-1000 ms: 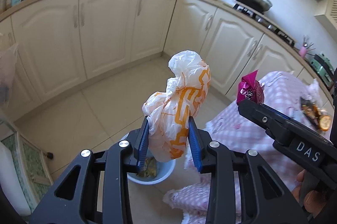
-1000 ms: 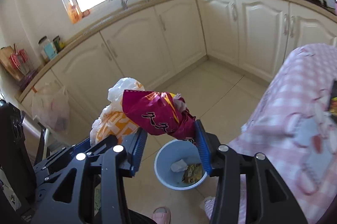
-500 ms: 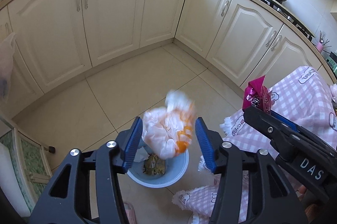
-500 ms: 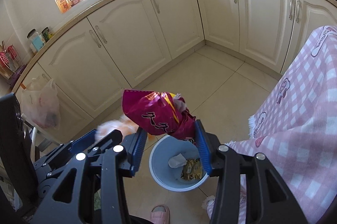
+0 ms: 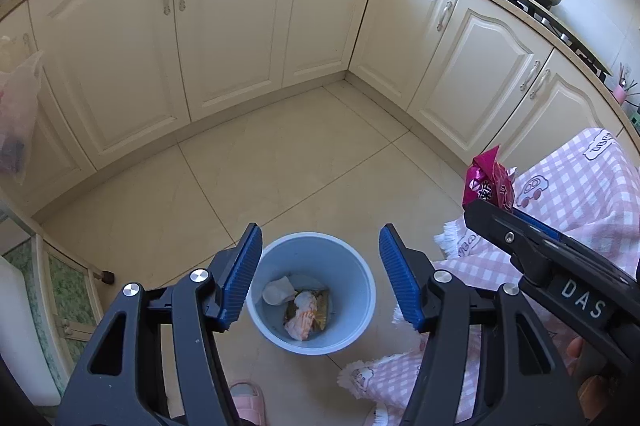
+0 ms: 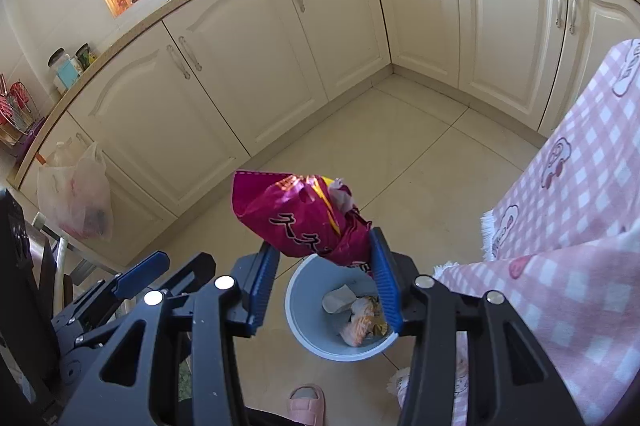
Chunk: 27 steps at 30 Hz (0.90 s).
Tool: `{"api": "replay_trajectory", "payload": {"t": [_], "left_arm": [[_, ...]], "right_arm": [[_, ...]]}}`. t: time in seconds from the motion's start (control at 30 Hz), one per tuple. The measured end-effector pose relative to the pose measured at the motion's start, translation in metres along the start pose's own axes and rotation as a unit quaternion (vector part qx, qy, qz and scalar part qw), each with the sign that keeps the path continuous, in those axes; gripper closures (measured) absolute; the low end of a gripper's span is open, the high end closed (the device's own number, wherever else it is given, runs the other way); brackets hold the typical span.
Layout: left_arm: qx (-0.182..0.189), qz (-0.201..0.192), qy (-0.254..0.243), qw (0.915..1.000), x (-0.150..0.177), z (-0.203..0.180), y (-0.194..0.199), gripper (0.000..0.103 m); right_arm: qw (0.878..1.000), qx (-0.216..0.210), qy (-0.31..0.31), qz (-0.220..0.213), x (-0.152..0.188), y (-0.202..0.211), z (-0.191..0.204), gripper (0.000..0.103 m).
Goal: Collect trash
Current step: 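Carry both items over the bucket and open both grippers to drop them, then grasp the orange peel with stem with the left gripper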
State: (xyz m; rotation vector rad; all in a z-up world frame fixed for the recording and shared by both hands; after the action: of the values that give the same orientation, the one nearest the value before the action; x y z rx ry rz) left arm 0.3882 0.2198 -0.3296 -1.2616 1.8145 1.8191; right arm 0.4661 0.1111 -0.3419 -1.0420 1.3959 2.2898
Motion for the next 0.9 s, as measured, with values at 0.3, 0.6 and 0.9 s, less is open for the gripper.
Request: {"api": "replay_trajectory", "payload": {"t": [0.3,0.6,0.9], "left_arm": [[-0.003,-0.011,0.005,0.9999,-0.011,0.006,0.008,0.044],[0.013,-0.034,-0.004,0.9993,-0.022,-0.015,0.034,0.043],[0.072,-0.075,-0.051,0.9933,-0.036,-0.088,0.089,0.04]], "right_arm": [[1.0,-0.012,0.01,-0.017,-0.019,-0.007,0.018,0.046],[0.999,0.006,0.01,-0.045,-0.032,0.031,0.006,0.043],[0.99,0.061,0.006,-0.127,-0.056,0.137,-0.039,0.043]]}}
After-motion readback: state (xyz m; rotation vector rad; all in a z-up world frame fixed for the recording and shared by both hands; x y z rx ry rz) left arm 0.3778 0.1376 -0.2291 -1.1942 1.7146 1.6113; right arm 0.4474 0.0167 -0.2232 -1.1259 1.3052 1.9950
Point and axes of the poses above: each gripper's, at about its wrist camera, not at the fingertips, and y roughly against the way its jaws point, z to its left, x to its underside, the point moved 9 cm from there along -y, roughly the way its jaws point, and after that the axes turned 8 degrees about -z, right-handed, at the moved point
